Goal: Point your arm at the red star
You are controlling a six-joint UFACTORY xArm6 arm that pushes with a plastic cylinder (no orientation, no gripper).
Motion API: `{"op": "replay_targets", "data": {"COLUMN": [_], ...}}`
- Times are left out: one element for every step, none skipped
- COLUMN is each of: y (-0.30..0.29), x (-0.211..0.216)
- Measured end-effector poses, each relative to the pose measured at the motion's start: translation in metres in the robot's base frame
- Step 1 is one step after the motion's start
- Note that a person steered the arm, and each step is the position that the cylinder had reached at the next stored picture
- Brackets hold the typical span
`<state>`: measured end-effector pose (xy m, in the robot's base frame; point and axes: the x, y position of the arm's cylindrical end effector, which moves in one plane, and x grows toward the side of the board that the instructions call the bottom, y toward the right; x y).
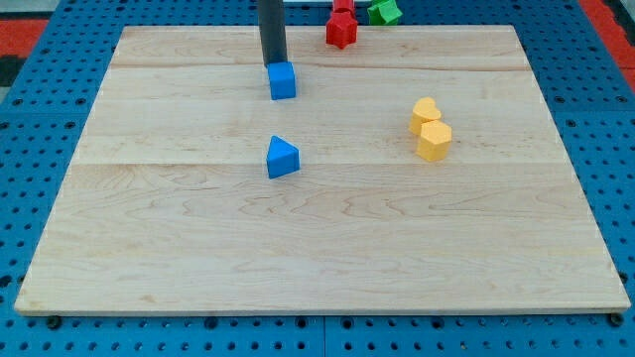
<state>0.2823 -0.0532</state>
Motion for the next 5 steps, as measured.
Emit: {"op": "replay_targets", "data": {"y": [0.015,0.024,0.028,0.028,0.058], "x": [0.019,0.048,0.079,0.099,0.099]}}
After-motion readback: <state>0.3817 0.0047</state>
